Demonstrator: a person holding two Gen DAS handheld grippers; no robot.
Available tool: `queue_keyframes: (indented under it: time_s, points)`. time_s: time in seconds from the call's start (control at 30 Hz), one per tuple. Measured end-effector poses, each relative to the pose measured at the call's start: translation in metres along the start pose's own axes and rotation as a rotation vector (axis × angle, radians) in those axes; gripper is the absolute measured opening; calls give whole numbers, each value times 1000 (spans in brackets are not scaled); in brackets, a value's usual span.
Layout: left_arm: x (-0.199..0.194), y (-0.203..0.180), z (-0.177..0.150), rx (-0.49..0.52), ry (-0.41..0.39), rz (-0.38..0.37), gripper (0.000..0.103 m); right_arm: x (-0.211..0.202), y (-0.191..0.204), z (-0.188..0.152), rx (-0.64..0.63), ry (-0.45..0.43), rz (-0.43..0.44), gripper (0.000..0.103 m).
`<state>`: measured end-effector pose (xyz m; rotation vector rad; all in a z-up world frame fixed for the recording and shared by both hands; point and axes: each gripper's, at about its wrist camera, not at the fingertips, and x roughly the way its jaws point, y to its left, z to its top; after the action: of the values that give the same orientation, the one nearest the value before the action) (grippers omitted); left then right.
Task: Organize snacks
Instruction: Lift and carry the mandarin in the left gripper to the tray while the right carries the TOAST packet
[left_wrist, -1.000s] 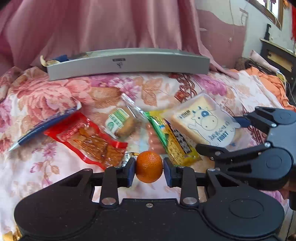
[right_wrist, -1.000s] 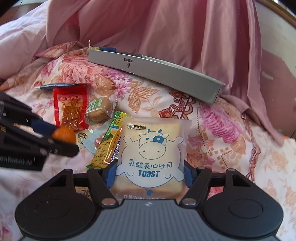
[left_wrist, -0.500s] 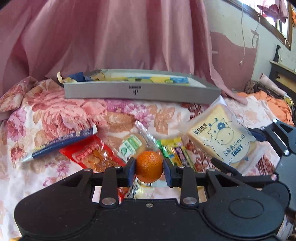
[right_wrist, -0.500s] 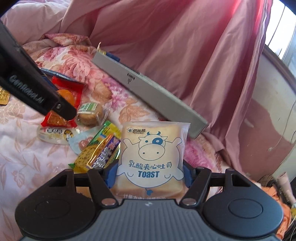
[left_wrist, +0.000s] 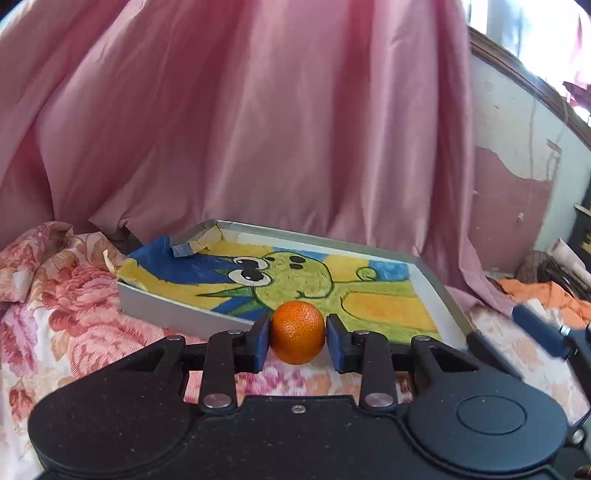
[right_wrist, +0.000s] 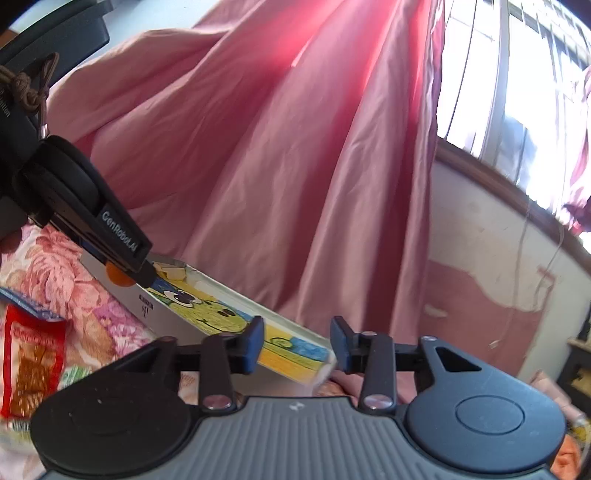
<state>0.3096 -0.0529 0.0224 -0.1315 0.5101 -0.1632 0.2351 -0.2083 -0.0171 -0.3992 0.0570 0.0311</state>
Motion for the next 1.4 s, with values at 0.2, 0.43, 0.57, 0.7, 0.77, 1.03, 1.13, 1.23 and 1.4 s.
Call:
queue_keyframes:
  time_s: [0.2,0.43,0.57,0.7,0.77,1.03,1.13,1.23,1.4]
  points:
    - [21,0,-1,-14,24,-4,34,22,0,-28,86,166,91,57]
    - [33,-11,3,7,26,-17,35,-7,-12,-38,207,288,48,89]
    - [44,-20,7,15,37,-18,35,0,-15,-48,259,392,25,89]
    - [51,-26,6,18,44,-26,35,17,-14,-65,271,493,-21,92]
    - [54,-29,4,24,47,-28,35,26,-15,-76,308,553,-21,92]
    - [63,-34,7,30,61,-22,35,16,-19,-77,360,548,-32,67]
    - [66,-32,8,29,59,-22,35,-6,-27,-55,352,445,-54,67]
    - [70,-30,10,30,62,-21,35,-24,-33,-34,366,324,-78,67]
    - [79,-22,15,22,67,-15,35,-20,-46,-2,380,180,-79,67]
